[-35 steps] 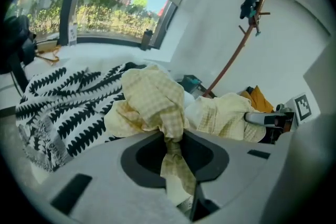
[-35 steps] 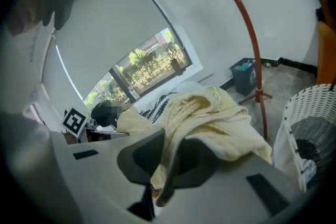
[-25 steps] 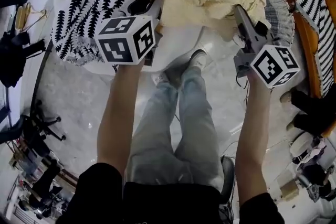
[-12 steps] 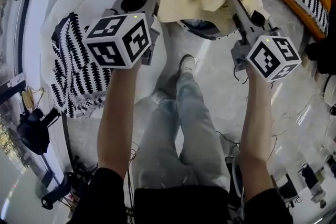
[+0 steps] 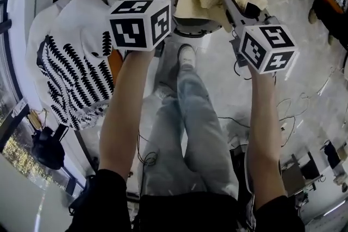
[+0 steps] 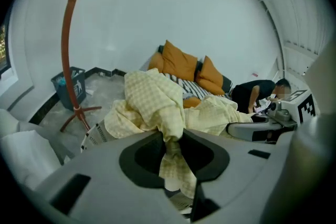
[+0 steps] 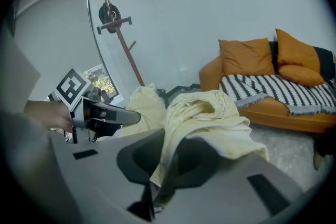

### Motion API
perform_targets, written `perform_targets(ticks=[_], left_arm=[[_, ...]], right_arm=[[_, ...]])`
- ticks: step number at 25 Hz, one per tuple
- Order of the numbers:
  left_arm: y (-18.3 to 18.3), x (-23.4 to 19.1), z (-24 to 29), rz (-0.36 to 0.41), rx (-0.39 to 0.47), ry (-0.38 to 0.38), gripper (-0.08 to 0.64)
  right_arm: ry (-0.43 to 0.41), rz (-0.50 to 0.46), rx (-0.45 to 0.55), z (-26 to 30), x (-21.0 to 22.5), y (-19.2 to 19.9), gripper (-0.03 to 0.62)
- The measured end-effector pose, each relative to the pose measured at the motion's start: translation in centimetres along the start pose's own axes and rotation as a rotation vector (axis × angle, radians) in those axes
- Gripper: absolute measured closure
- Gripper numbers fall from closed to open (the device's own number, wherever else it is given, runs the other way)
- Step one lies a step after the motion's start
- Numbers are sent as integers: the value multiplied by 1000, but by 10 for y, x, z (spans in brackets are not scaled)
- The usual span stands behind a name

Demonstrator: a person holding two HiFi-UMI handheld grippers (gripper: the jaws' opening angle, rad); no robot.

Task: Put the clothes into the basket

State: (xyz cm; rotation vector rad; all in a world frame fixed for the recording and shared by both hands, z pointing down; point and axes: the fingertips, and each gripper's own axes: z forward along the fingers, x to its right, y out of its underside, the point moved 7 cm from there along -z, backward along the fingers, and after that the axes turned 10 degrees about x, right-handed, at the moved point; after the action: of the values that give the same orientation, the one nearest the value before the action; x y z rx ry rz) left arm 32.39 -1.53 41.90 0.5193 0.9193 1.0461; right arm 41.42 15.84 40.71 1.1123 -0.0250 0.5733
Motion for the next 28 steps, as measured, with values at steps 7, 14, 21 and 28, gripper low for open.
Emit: perform_targets(ticks=[7,14,21,28], left_arm=[[63,-29,60,-68,-187,-87,479],[88,-48,61,-139,-200,-139,434],[93,-60,26,-190,-144,-165,463],[95,-67,-44,-210,30,-157,541]], right_arm=[[-21,-30,-187,51,29,69,552],[-11,14,-350,62,39,112,344],[41,7,-342,42,35,114,348],[35,60,-173,31,-10,100,548]])
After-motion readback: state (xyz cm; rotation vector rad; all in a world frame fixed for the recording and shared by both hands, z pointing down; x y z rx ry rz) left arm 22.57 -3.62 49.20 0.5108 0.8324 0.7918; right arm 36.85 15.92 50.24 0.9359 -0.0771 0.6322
